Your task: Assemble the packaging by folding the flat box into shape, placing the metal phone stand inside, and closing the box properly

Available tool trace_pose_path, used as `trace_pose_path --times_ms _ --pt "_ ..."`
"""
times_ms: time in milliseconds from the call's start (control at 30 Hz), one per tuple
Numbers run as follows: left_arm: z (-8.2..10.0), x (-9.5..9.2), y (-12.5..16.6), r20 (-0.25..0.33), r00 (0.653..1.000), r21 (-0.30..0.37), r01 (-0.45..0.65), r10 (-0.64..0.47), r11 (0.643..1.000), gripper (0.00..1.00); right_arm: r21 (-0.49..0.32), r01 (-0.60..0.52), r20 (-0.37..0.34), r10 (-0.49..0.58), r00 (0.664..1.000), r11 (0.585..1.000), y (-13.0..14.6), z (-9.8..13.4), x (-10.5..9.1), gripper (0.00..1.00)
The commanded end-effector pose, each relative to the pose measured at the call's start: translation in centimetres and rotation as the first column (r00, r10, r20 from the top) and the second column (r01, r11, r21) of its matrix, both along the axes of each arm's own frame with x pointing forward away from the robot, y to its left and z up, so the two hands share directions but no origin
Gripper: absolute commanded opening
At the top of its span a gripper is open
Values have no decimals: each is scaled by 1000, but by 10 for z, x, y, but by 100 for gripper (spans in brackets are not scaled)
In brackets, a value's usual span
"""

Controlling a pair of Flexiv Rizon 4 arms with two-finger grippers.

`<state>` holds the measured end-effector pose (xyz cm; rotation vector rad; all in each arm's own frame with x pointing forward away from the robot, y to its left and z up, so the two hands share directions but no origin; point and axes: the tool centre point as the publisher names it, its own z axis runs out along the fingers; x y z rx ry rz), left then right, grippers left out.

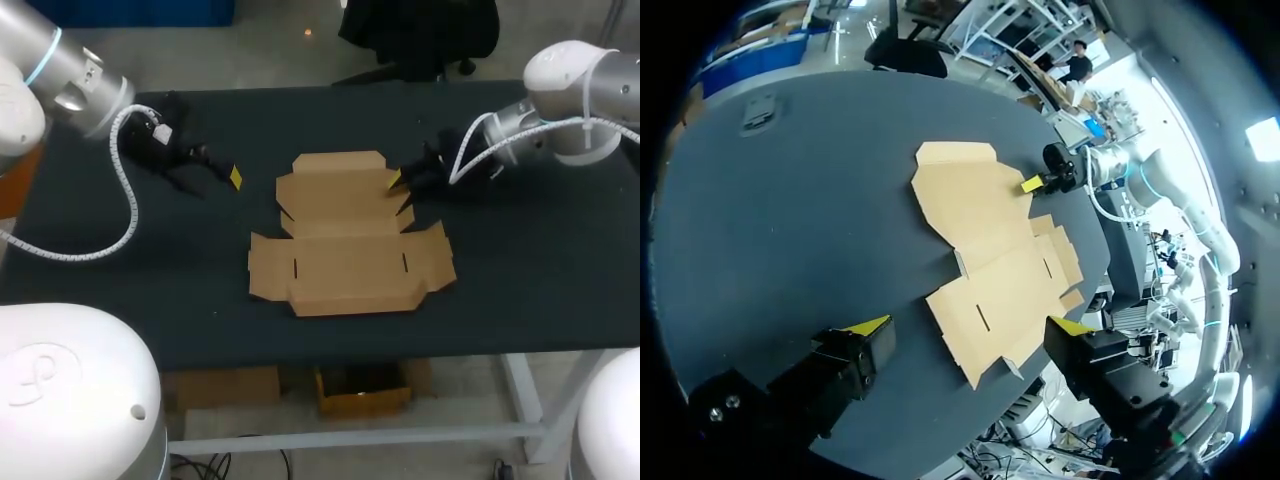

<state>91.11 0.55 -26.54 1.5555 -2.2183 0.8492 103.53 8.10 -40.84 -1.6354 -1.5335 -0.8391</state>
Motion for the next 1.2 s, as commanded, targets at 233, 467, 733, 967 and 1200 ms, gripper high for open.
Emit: trace_pose_path --times_ms 233,467,733,967,1200 --pt "-2 -1 2 4 1000 -20 4 -4 1000 100 71 19 31 -22 999 997 0 -3 1 0" --pt "-1 1 -2 32 999 -64 31 -29 997 100 132 44 130 -61 990 990 -8 12 -2 0" --pt "-2 11 -10 81 995 -97 63 -55 993 100 184 40 221 -82 972 982 -12 29 -3 0" --pt "1 20 -23 160 982 -114 115 -96 987 100 230 21 280 -87 956 973 -14 43 -2 0" --pt "1 33 -38 228 969 -150 133 -97 980 100 284 2 345 -104 933 959 -20 58 -7 0"
